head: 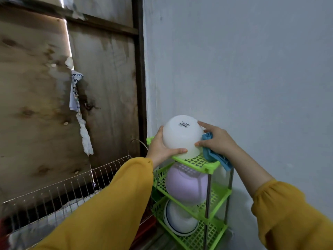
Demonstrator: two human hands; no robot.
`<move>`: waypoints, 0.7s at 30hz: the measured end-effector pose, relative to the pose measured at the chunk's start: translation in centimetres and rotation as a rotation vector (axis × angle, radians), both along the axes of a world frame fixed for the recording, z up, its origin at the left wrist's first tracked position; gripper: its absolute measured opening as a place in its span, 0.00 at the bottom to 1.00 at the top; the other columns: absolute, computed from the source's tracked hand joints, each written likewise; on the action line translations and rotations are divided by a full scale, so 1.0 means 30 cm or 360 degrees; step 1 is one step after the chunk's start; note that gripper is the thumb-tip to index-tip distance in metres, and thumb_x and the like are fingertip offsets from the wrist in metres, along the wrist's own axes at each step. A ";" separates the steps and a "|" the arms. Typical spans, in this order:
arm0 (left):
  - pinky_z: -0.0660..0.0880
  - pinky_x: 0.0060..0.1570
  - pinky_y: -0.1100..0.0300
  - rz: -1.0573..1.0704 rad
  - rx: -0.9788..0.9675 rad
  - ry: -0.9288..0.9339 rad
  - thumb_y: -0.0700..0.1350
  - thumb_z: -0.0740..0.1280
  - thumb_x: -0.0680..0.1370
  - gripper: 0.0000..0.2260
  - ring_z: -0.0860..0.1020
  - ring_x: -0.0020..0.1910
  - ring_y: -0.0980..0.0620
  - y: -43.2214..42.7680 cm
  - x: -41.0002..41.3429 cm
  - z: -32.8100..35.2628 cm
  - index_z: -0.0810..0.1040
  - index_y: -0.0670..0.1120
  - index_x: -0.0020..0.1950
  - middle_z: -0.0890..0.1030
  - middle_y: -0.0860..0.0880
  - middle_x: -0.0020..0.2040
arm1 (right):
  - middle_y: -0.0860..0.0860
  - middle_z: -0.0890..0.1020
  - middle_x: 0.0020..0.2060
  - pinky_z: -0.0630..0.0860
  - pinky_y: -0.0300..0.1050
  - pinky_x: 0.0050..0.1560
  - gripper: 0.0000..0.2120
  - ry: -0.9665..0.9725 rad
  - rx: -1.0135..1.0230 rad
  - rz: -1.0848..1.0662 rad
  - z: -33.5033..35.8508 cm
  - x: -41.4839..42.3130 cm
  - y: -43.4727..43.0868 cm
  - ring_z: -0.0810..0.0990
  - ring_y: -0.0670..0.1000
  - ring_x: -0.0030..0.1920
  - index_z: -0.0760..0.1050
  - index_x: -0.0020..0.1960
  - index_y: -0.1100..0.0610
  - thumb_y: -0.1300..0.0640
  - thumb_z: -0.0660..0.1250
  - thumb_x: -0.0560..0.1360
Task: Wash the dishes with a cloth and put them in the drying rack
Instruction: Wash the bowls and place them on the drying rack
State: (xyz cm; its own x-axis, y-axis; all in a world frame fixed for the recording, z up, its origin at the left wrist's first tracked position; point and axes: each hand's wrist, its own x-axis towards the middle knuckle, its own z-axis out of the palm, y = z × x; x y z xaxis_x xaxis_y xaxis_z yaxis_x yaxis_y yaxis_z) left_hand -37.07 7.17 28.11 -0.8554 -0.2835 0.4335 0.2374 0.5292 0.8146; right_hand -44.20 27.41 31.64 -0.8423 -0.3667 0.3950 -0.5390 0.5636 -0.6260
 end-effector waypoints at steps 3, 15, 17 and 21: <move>0.75 0.61 0.46 0.0029 -0.0020 0.0002 0.67 0.80 0.48 0.51 0.74 0.62 0.50 0.000 -0.018 -0.014 0.64 0.61 0.67 0.75 0.55 0.63 | 0.49 0.78 0.59 0.74 0.51 0.59 0.38 0.0019 0.0110 -0.0089 -0.002 -0.001 -0.006 0.77 0.54 0.59 0.62 0.74 0.37 0.48 0.75 0.69; 0.54 0.76 0.46 0.0132 -0.0253 0.0013 0.53 0.78 0.68 0.51 0.51 0.78 0.52 -0.032 0.157 0.002 0.48 0.51 0.80 0.52 0.50 0.80 | 0.46 0.73 0.49 0.69 0.44 0.40 0.18 0.0725 -0.0029 -0.0260 -0.010 0.218 -0.064 0.79 0.53 0.47 0.78 0.59 0.43 0.52 0.74 0.71; 0.53 0.76 0.48 0.0203 -0.0293 0.0101 0.54 0.76 0.71 0.44 0.52 0.78 0.54 -0.054 0.238 -0.006 0.54 0.53 0.79 0.54 0.52 0.80 | 0.47 0.76 0.50 0.70 0.43 0.37 0.15 0.0916 -0.0077 -0.0154 -0.016 0.290 -0.102 0.80 0.53 0.45 0.80 0.56 0.45 0.52 0.74 0.70; 0.58 0.74 0.45 0.0458 -0.0387 0.0214 0.52 0.73 0.74 0.30 0.58 0.76 0.52 -0.124 0.420 -0.035 0.66 0.54 0.74 0.59 0.53 0.78 | 0.46 0.76 0.47 0.75 0.43 0.34 0.12 0.1123 -0.0219 0.0122 -0.034 0.440 -0.215 0.80 0.51 0.39 0.81 0.52 0.45 0.50 0.73 0.69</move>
State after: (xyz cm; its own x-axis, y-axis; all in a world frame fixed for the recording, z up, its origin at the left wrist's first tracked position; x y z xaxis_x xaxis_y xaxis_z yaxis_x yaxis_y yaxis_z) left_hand -24.47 3.43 27.06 -0.6872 -0.3787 0.6200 0.1474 0.7630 0.6293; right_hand -31.02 20.97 30.60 -0.3432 -0.3223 0.8822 -0.8758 0.4491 -0.1766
